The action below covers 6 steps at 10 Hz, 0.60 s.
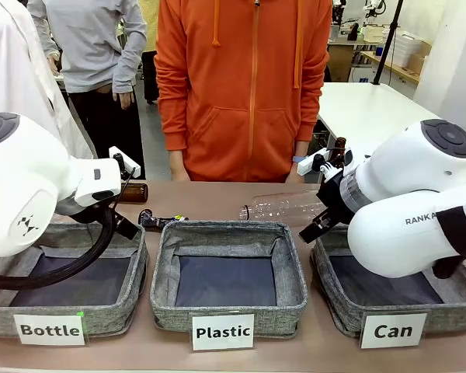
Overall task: Sort the can waste into the basket.
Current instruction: Pick up the can waste from the table and place it in the right Fabric basket.
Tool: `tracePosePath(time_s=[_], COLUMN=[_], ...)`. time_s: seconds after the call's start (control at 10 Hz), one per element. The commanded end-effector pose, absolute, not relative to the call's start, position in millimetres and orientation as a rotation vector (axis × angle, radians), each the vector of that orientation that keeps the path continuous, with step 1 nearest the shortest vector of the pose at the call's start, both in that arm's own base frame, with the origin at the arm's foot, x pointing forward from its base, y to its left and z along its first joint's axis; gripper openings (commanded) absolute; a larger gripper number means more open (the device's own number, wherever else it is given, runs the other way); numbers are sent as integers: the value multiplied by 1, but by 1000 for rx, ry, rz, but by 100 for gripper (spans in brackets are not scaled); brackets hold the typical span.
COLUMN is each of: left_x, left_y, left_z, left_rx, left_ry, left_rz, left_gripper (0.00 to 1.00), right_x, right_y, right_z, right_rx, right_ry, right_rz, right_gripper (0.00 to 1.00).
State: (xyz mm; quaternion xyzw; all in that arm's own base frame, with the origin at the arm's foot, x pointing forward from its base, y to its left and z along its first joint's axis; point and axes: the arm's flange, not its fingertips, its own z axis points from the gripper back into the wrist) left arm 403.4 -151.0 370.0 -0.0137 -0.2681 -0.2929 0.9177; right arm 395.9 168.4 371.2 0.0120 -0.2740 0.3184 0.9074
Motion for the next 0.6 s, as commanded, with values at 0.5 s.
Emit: tracePosePath(time_s=[0.5], left_x=[403], left_y=[-151], left_z=[370], left_rx=[-28], left_ry=[-552], left_rz=[-602], left_gripper=[100], right_x=[396], right_y=[168], right_z=[371], right_rx=[25], right_ry=[-566], right_rz=[656], right_gripper=[100])
